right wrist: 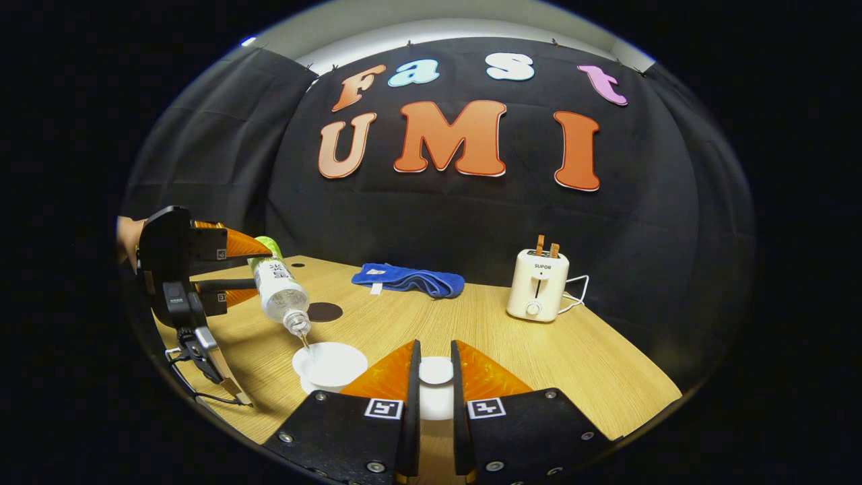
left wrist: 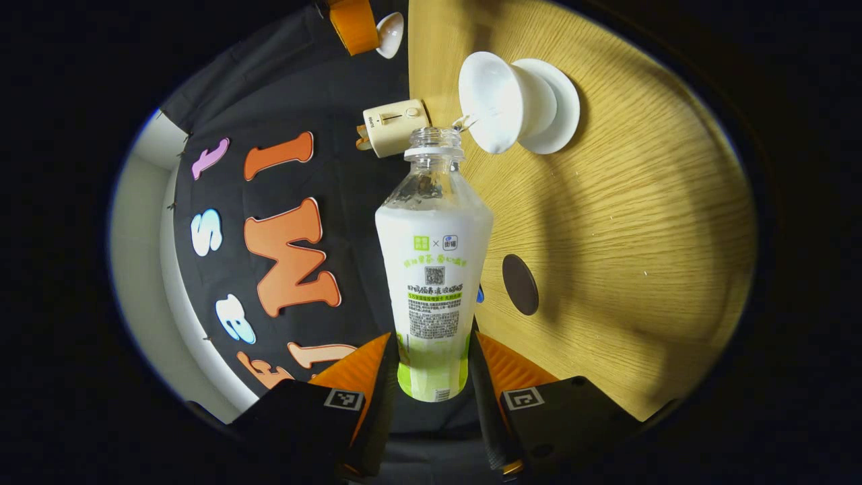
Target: Open the teacup lid with one hand, grasp the water bottle and pour water into the teacup with the other hand; after pouring, place the water bottle on the coaster and then close the teacup lid.
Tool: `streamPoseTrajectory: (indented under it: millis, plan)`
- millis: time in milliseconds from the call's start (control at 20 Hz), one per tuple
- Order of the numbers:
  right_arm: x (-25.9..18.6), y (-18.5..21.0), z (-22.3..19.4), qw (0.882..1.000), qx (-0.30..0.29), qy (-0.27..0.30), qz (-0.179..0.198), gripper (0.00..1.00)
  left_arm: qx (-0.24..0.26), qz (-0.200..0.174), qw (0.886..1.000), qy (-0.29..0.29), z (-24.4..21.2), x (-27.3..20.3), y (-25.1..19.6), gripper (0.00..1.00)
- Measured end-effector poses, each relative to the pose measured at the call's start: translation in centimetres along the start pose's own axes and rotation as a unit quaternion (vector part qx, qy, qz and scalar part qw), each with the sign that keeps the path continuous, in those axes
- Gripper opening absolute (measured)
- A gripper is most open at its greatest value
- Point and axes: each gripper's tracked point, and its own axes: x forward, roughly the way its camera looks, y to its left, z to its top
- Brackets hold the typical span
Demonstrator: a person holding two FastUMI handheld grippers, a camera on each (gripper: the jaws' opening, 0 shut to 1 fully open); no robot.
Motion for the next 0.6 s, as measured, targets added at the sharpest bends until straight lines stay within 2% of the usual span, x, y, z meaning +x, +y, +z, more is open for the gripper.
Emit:
streamPoseTrajectory:
  millis: [150,550,600]
  plan:
    - [0.0,-0.1,0.0,1.0,0.0,-0.001,-0.001,0.2,0.01,0.0,1.0,-0.001,0.0,0.3,0.1,0.58]
    - [-0.2,-0.3,-0.5,1.0,0.006,0.002,0.0,0.2,0.044,0.017,0.999,-0.005,0.2,0.7,1.9,0.61]
    - [-0.2,-0.4,-0.6,1.0,0.007,0.002,0.001,0.2,0.048,0.017,0.999,-0.005,0.2,0.7,1.9,0.58]
